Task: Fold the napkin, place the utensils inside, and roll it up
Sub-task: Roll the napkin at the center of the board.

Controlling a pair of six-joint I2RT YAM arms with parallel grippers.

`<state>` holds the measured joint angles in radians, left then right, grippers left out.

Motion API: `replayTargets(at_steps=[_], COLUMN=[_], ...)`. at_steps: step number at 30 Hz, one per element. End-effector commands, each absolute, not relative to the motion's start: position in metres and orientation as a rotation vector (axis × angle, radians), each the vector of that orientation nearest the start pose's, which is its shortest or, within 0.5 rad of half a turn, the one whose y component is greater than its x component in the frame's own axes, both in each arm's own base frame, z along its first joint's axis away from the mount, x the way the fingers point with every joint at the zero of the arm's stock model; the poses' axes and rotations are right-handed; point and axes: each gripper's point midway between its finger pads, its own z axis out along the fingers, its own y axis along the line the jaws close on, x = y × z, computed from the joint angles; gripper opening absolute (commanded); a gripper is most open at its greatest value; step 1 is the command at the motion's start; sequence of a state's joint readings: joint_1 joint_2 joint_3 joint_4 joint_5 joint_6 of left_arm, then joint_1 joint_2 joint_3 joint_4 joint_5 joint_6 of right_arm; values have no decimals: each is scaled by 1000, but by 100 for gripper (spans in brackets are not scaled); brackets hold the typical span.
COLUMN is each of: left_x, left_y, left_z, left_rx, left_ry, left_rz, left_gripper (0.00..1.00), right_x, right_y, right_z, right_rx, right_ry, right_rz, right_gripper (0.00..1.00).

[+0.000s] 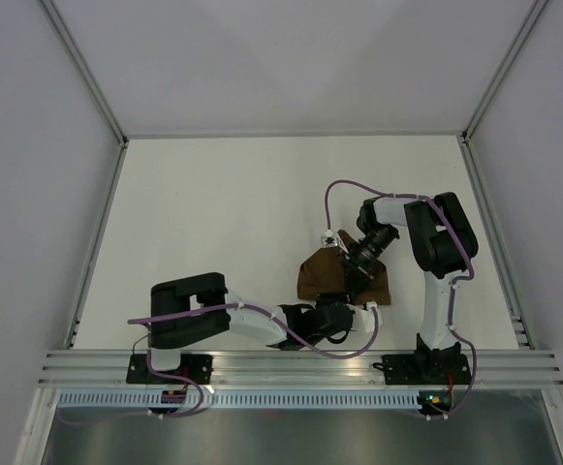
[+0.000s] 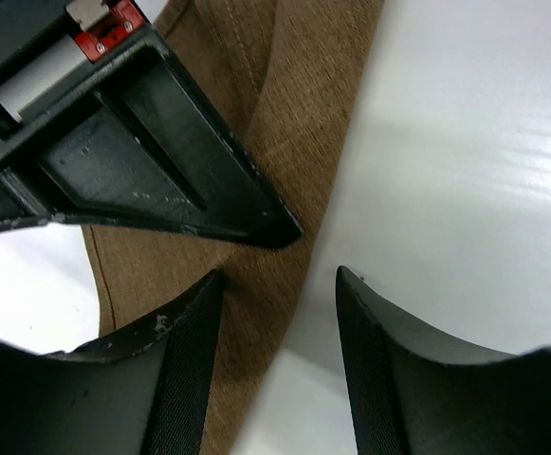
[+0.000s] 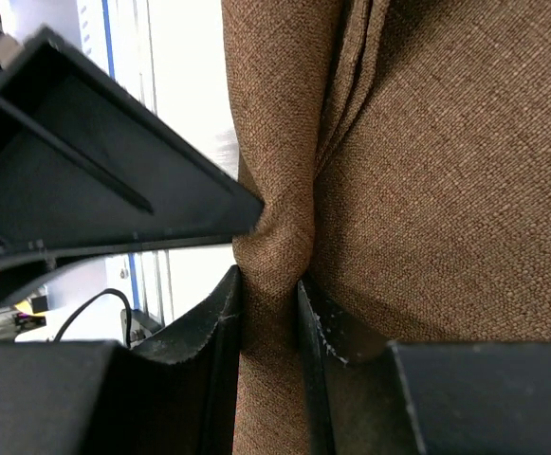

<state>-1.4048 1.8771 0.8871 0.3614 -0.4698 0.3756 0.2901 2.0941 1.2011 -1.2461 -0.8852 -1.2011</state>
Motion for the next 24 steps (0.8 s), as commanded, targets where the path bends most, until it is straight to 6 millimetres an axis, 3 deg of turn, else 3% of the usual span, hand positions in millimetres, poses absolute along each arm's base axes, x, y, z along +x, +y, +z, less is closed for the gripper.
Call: replayTargets(at_steps=[1,7,8,9,12,15,19,24], left_x=[173,172,171,172,171,167,157,153], left_y=[-432,-426,-425,-422,-419,-416,-414,-412], left_z=[23,0,-4,-7,-12,-17,-26,-27], left_rx=[1498,1535,1540,1547,1560,1598,1654,1658], left_ry=[1472,1518,1530,1541,1576,1612,1664,1725], left_rz=[-53,-71,-84,-86,-120,-153,-227,-292], left_gripper=[57,49,44,33,21,15,7,3], right_x=[191,193,193,194,197,201,207,219], right_y=[159,159,159,159,160,162,163,167], right_z=[-12,-13,-13,-13,-10,-5,10,37], right_rx=[-1787,-1789,-1789,-1785,-1775,-1763,-1739,-1716], right_ry=[2279,2281,2280,2280,2278,2278,2260,2214], right_rz=[1436,1448,1446,1447,1442,1430,1417,1378], right_gripper=[18,17,17,17,19,28,49,59])
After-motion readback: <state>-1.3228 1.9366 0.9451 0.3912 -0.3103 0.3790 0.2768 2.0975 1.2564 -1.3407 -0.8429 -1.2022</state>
